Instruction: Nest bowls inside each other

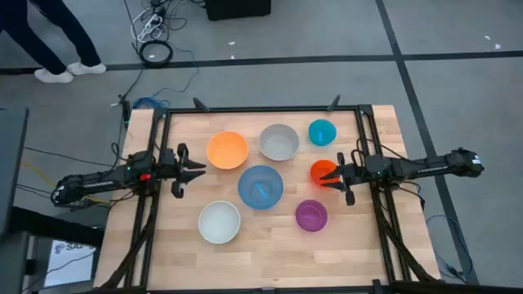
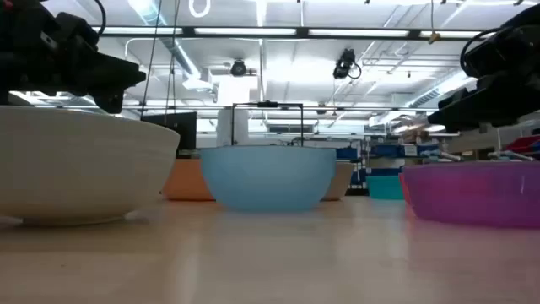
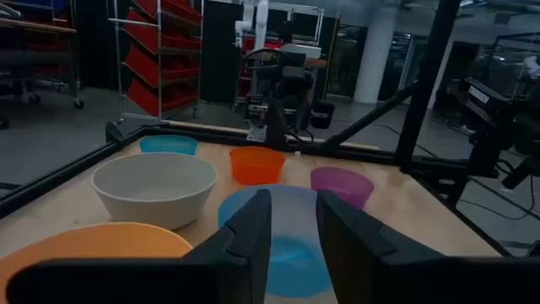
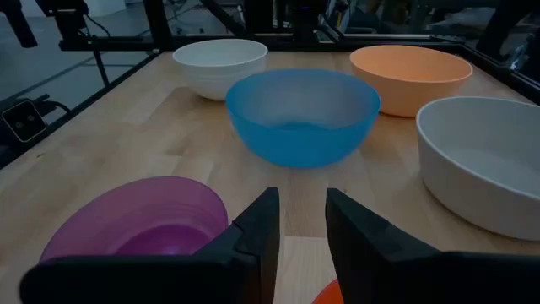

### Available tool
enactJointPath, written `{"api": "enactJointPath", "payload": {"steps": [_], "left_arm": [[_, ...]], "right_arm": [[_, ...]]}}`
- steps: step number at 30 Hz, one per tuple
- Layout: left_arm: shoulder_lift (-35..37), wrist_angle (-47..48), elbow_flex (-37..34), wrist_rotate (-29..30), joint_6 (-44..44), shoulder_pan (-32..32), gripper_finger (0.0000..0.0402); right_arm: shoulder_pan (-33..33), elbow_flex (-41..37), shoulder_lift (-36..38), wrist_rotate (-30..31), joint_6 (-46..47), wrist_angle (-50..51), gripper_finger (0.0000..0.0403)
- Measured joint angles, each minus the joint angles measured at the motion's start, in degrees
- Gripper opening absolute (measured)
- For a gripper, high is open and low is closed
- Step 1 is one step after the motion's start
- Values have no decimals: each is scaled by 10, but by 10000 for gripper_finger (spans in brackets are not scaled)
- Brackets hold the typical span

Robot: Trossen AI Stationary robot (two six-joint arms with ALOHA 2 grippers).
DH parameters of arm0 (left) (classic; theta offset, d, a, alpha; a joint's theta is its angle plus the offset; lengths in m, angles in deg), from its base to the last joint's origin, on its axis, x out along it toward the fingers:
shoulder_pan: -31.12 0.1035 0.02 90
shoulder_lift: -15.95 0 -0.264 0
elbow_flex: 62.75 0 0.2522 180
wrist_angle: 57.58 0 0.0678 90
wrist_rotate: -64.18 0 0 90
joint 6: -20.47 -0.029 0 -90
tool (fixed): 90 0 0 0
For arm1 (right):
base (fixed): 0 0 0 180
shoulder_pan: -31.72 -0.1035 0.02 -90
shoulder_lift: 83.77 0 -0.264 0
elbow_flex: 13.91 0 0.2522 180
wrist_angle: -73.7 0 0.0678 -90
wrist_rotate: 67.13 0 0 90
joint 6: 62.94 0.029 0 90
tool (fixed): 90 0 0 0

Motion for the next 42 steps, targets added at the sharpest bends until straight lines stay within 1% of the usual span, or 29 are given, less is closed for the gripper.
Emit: {"api": "enactJointPath", "payload": {"steps": [18,19,21,22,29,31,33,34,37,39,42], "left_arm": [[0,0,0,0,0,0,106],[0,0,0,0,0,0,106],[0,0,0,0,0,0,106],[0,0,0,0,0,0,106],[0,-2,0,0,-1,0,106],[0,-5,0,10,-40,0,106],[0,-14,0,47,-86,1,106],[0,-21,0,60,-97,1,106],[0,-43,0,91,-105,1,106],[0,-71,0,113,-106,1,106],[0,-133,0,127,-88,1,106]], "right_arm": [[0,0,0,-2,0,0,89],[1,0,0,-25,-16,2,89],[-1,0,0,-89,-75,-8,89],[-2,0,0,-109,-94,-10,89],[-1,0,1,-119,-104,-16,89],[-1,0,1,-120,-104,-17,89],[-1,0,0,-119,-104,-17,89],[-1,0,1,-109,-104,-17,89],[3,0,0,-41,-105,-15,89],[6,0,0,25,-104,-34,89],[16,0,1,148,-115,-93,89]]}}
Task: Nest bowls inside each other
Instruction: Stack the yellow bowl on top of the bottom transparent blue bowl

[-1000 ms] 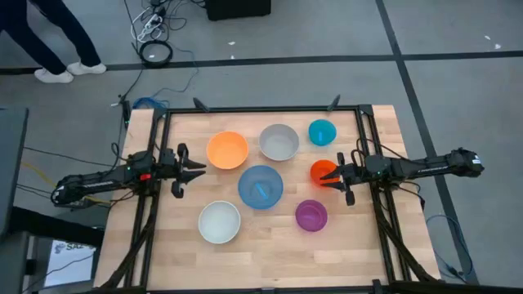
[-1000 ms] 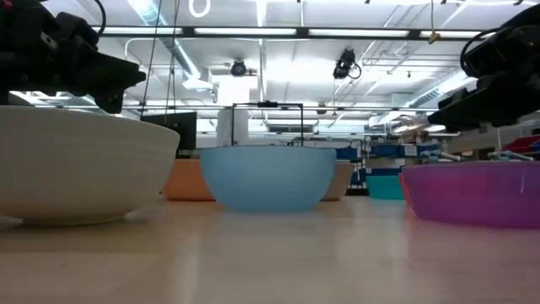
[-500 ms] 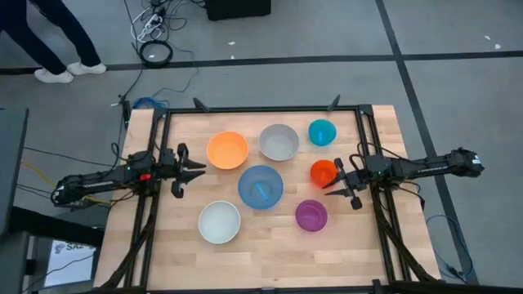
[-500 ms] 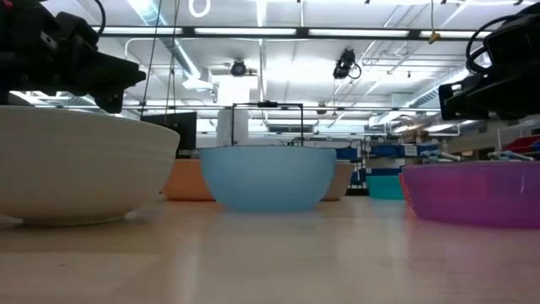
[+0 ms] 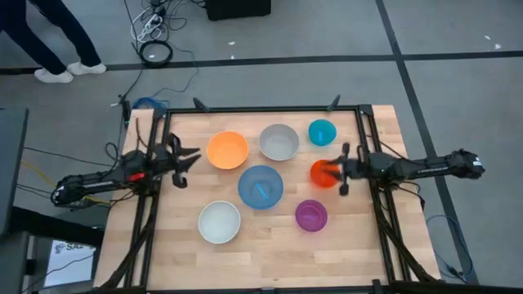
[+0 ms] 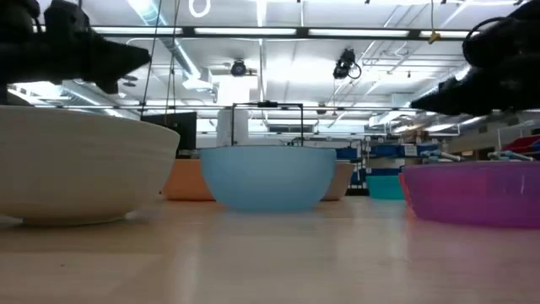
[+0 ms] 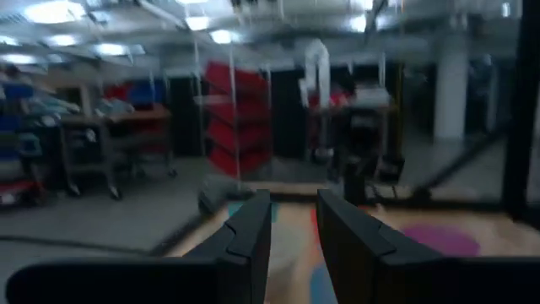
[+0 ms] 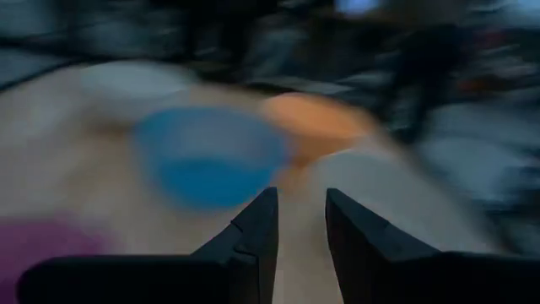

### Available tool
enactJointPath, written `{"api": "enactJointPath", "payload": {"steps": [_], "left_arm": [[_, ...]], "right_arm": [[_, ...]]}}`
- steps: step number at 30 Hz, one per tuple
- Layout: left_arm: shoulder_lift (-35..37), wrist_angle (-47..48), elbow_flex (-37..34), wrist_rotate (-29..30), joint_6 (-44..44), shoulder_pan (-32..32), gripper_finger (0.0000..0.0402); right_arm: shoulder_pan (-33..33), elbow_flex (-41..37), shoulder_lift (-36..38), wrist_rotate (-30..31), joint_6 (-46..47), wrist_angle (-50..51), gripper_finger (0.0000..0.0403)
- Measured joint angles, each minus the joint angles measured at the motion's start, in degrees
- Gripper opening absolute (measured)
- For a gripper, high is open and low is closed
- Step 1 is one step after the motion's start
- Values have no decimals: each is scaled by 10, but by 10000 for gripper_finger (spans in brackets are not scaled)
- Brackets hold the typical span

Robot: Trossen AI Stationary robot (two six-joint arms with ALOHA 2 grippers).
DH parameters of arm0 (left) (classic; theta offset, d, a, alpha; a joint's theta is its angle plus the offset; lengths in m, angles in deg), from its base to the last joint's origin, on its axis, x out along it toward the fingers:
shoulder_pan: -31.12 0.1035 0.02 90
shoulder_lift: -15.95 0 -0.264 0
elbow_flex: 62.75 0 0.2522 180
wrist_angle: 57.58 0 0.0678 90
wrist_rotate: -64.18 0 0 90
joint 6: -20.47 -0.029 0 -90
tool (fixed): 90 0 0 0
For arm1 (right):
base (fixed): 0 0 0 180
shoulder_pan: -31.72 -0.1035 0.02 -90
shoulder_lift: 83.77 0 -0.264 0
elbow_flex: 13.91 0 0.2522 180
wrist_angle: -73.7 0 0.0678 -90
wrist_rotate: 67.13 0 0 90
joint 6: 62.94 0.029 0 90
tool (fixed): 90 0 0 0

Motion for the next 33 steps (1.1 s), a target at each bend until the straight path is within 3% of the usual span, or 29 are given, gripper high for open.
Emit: {"api": "enactJointPath", "payload": {"steps": [5,11,15,18,23,27,30,33], "left_arm": [[1,-174,0,1,185,0,106],[1,-307,0,1,216,0,106],[1,-393,0,0,246,0,106],[1,-423,0,0,255,0,106],[-2,-384,6,-8,343,-1,106],[-15,-317,49,-9,349,-1,106],[-28,-252,101,-18,320,-1,106],[-49,-171,164,-31,299,-1,106]], "right_arm": [[15,0,0,144,-23,-63,89],[34,0,0,240,-38,-124,89],[41,0,-1,251,-5,-161,89],[41,1,0,237,109,-206,89],[44,13,0,236,289,-283,89],[45,16,0,239,388,-336,89],[45,17,-2,233,410,-359,89],[43,31,-6,185,397,-351,89]]}}
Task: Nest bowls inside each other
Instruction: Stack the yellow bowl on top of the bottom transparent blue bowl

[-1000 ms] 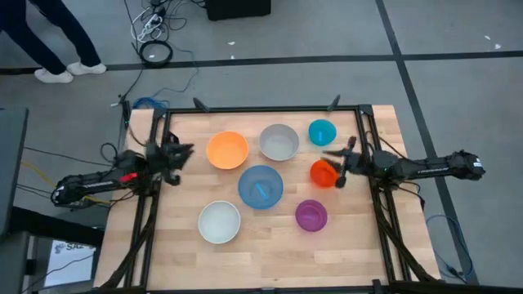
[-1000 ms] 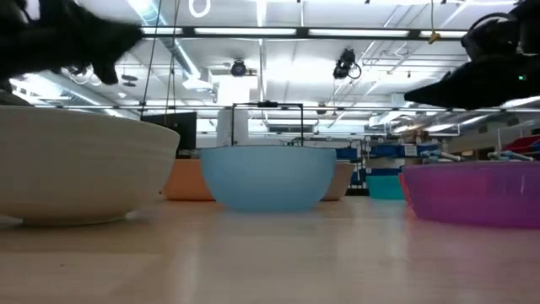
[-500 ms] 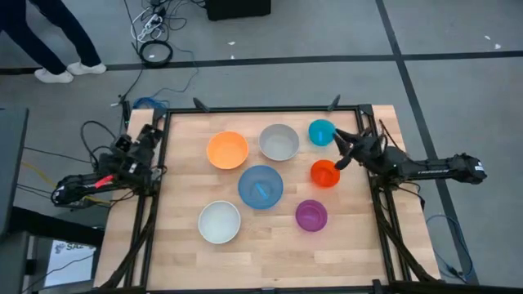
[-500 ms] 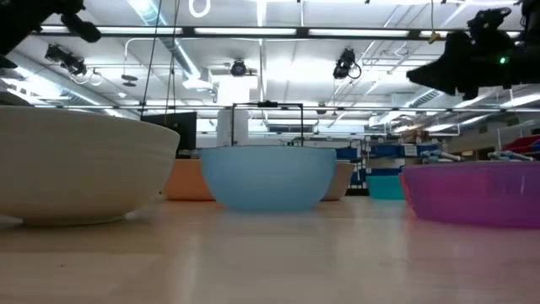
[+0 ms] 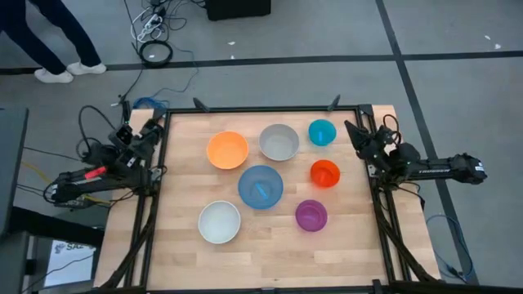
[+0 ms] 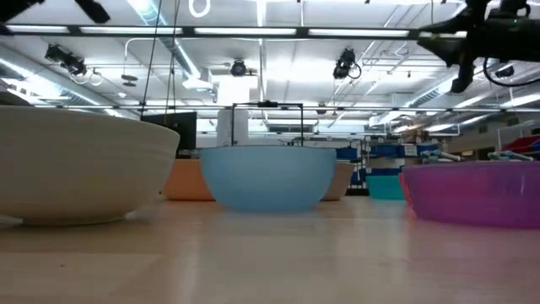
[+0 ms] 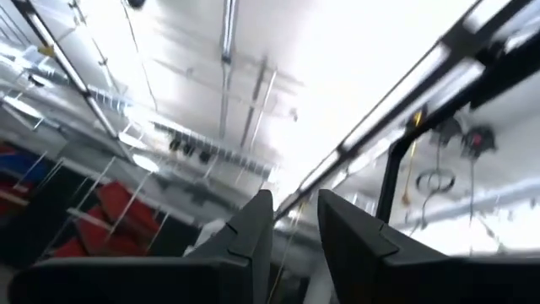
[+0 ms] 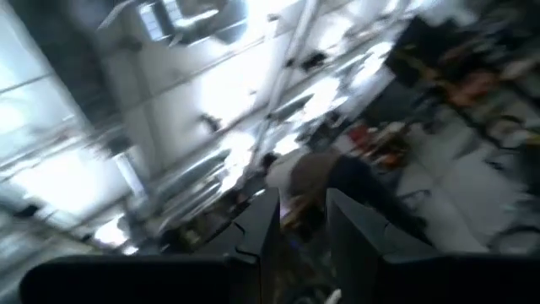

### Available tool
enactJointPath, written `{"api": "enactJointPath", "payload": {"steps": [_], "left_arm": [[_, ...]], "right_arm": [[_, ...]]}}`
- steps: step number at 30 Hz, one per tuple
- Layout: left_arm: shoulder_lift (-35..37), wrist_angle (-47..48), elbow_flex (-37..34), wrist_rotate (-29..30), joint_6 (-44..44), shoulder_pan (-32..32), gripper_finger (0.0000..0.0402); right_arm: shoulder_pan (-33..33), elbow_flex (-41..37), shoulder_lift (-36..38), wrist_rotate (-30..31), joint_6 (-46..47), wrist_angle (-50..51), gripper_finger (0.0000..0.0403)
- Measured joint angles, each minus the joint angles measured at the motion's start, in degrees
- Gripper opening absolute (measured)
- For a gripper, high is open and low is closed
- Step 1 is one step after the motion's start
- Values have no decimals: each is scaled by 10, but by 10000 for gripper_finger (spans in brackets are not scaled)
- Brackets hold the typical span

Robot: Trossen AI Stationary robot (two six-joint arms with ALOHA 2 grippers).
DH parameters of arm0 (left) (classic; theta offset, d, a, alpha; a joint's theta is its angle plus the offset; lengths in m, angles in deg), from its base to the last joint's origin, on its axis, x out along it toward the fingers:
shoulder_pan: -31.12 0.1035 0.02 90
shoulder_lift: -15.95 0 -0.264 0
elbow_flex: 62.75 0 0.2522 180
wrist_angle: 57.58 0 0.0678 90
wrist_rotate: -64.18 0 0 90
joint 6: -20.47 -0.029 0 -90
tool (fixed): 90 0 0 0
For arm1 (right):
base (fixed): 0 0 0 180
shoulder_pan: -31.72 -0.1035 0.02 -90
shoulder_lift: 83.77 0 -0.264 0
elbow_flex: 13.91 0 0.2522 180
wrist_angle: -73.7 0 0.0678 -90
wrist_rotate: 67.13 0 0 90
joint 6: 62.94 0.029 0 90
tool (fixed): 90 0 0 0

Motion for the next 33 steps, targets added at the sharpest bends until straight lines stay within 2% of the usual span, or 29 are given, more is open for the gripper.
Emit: {"api": "enactJointPath", "payload": {"steps": [3,5,9,14,19,22,28,30,33], "left_arm": [[-27,97,72,-3,-4,0,106],[-50,167,121,-12,-11,0,106],[-107,275,216,-19,-29,0,106],[-191,429,328,-18,-41,0,106],[-275,585,414,-15,-23,0,106],[-318,665,444,-15,0,0,106],[-388,701,451,-15,13,0,106],[-407,693,451,-15,14,0,106],[-435,638,451,-15,31,0,106]], "right_arm": [[-4,45,-18,-35,-16,38,89],[-6,96,-40,-47,-32,97,89],[-8,245,-106,-59,-67,277,89],[-6,452,-223,-70,-108,488,89],[4,639,-333,-71,-79,712,89],[13,728,-391,-98,-38,836,89],[44,844,-486,-189,85,1031,89],[54,857,-508,-225,114,1062,89],[60,859,-533,-267,109,1054,89]]}}
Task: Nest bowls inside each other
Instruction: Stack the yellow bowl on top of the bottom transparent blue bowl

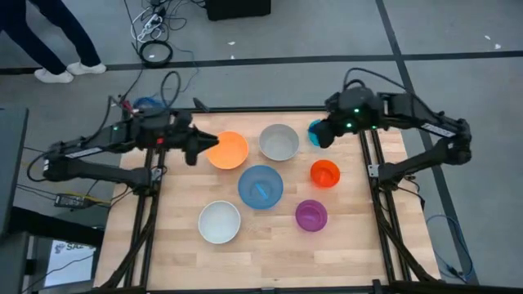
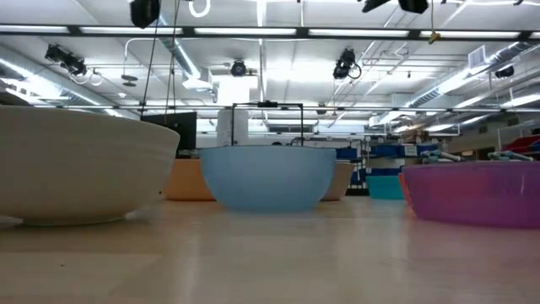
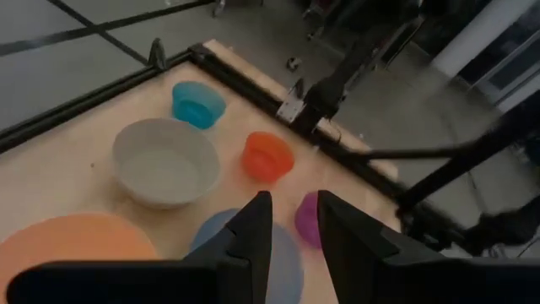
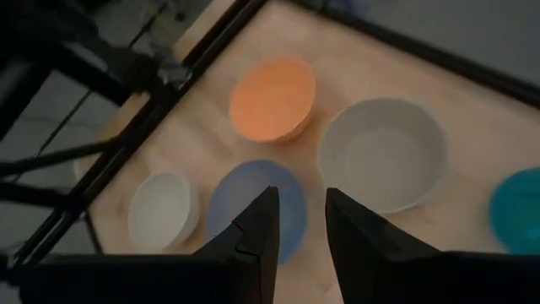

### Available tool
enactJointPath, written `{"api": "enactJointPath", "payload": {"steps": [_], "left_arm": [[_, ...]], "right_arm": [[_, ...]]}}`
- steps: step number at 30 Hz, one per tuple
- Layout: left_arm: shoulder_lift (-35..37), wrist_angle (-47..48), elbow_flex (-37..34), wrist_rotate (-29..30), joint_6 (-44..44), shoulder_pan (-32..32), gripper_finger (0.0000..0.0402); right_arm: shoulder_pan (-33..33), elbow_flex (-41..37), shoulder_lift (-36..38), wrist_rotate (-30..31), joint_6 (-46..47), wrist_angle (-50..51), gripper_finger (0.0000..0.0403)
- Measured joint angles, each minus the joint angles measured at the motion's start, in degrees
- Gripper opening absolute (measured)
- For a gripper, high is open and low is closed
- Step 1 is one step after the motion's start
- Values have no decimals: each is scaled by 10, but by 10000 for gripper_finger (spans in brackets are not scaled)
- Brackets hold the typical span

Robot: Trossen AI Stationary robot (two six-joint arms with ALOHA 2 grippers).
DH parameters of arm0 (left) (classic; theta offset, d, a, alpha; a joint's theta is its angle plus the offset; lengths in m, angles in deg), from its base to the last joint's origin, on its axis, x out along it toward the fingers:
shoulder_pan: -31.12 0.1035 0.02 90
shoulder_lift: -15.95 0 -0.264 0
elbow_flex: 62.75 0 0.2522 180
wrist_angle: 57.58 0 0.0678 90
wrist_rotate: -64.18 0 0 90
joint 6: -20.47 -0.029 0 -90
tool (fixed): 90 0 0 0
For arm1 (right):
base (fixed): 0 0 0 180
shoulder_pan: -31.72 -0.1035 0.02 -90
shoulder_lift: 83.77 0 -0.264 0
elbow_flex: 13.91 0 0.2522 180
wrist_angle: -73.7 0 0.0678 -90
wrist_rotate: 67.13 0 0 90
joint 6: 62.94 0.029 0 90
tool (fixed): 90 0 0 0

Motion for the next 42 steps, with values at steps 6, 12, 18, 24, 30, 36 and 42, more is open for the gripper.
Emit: {"api": "enactJointPath", "payload": {"steps": [6,12,18,24,30,36,42], "left_arm": [[-46,-154,0,-11,15,0,106],[-72,-242,0,-24,-21,0,106],[-78,-251,0,-24,-30,0,106],[-81,-251,0,-16,8,5,106],[-87,-146,10,3,46,33,106],[-101,48,84,-13,-14,51,107],[-141,289,165,19,-146,72,115]], "right_arm": [[0,0,-41,-19,-42,-85,89],[0,0,-67,-45,-36,-206,89],[0,1,-84,-52,-66,-245,89],[14,1,-110,-53,-70,-294,89],[39,38,-169,-64,-137,-265,93],[59,138,-246,-62,-204,-150,119],[73,222,-286,-52,-228,-76,144]]}}
